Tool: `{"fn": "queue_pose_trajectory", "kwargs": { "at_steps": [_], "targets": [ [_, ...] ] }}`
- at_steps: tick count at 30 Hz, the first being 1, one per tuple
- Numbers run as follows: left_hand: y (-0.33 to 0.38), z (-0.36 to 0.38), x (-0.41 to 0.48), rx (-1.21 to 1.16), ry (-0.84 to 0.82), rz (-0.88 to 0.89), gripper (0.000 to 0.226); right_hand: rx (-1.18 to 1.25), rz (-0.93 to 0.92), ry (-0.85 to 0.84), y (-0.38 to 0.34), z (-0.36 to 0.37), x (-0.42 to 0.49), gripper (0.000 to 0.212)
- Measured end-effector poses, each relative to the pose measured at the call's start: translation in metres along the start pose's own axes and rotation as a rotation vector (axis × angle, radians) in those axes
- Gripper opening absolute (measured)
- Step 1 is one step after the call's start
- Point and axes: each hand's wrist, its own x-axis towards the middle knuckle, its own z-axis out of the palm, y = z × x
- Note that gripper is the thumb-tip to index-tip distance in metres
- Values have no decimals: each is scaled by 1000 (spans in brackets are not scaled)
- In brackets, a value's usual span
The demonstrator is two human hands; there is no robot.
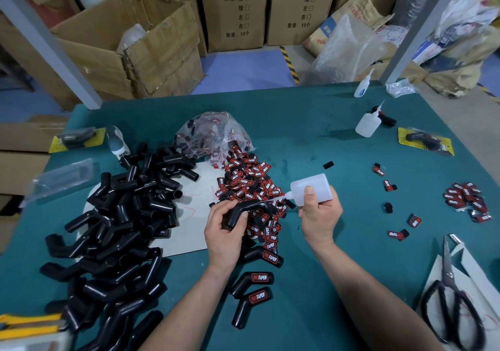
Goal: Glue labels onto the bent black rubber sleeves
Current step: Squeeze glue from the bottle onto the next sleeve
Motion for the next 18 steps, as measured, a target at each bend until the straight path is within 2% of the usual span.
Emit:
{"fn": "queue_pose_trajectory", "kwargs": {
  "at_steps": [4,18],
  "targets": [
    [2,0,0,4,4,2,32,-28,1,7,3,-1,0,36],
    [1,0,0,5,-1,-2,29,-56,13,34,4,-2,3,34]
  ]
}}
